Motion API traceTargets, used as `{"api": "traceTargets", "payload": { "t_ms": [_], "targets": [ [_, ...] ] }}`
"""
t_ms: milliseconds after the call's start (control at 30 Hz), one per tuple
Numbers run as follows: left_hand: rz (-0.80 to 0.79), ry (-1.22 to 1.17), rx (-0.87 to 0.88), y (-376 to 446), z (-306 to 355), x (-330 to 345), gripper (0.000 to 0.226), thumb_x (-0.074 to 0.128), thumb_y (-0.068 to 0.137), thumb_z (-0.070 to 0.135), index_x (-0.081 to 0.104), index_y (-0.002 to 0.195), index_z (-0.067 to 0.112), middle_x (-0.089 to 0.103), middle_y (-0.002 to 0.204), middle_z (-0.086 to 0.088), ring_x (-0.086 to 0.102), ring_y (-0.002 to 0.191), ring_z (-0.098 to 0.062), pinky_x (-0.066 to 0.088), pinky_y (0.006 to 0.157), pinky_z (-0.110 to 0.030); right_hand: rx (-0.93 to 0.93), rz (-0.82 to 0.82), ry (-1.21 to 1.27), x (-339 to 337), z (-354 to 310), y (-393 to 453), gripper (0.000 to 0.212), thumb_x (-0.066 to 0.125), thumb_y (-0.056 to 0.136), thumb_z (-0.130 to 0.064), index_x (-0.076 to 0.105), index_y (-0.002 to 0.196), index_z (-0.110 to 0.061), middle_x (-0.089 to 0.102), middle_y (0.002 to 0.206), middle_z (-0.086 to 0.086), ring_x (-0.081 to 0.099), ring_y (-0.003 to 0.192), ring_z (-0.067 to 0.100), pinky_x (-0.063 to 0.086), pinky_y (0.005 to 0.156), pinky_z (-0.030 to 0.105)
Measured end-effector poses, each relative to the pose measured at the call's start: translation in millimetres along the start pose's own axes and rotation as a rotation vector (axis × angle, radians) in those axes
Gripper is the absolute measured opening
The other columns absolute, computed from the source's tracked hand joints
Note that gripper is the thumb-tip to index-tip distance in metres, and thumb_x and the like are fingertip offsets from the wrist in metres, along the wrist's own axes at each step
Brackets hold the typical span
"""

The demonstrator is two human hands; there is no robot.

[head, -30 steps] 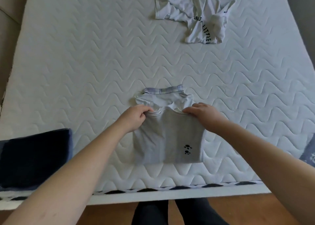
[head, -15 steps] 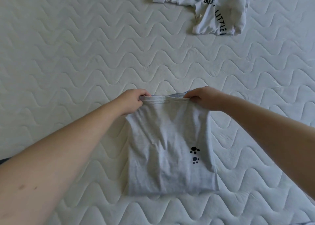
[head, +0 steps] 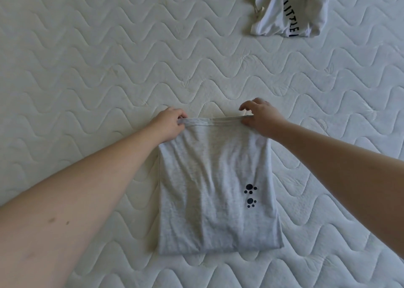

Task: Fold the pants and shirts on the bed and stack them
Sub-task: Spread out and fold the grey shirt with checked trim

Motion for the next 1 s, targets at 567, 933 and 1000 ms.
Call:
{"api": "traceTargets", "payload": {
  "t_ms": [567,933,1000],
  "targets": [
    [0.242,-0.319,-0.093,-4.6,-29.5,-17.9,0.012,0.077,0.082,0.018,0.066,0.089,0.018,0.067,0.084,0.004,0.059,0.073,-0.006,0.042,0.067,-0.016,0.075,0.058,0.204,14.2,10.7,1.4,0.037,0.078,0.081,-0.033,0.061,0.112,-0.024,0.063,0.11,-0.001,0.059,0.103,0.021,0.048,0.08,0.033],
    [0.227,-0.676,-0.439,-78.1,-77.5,46.1,0.037,0.079,0.078,0.038,0.061,0.105,0.02,0.068,0.097,0.004,0.064,0.089,-0.014,0.05,0.082,-0.032,0.613,0.135,0.668,54.4,50.1,-83.7,0.07,0.072,0.082,-0.052,0.046,0.138,-0.017,0.062,0.116,-0.001,0.059,0.091,0.014,0.049,0.071,0.029],
    [0.266,-0.62,-0.433,-80.4,-77.8,49.5,0.028,0.075,0.083,0.034,0.064,0.101,0.016,0.07,0.098,-0.004,0.066,0.091,-0.024,0.052,0.086,-0.039,0.593,0.102,0.741,60.6,47.6,-86.6,0.063,0.074,0.082,-0.05,0.05,0.132,-0.019,0.062,0.101,-0.009,0.059,0.082,0.007,0.046,0.062,0.024]
  ]
}}
Point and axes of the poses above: each hand's wrist, its own y-axis towards the middle knuckle, its own x-axis out of the palm, z = x × y, the point moved 4 cm from there along y, towards the middle knuckle
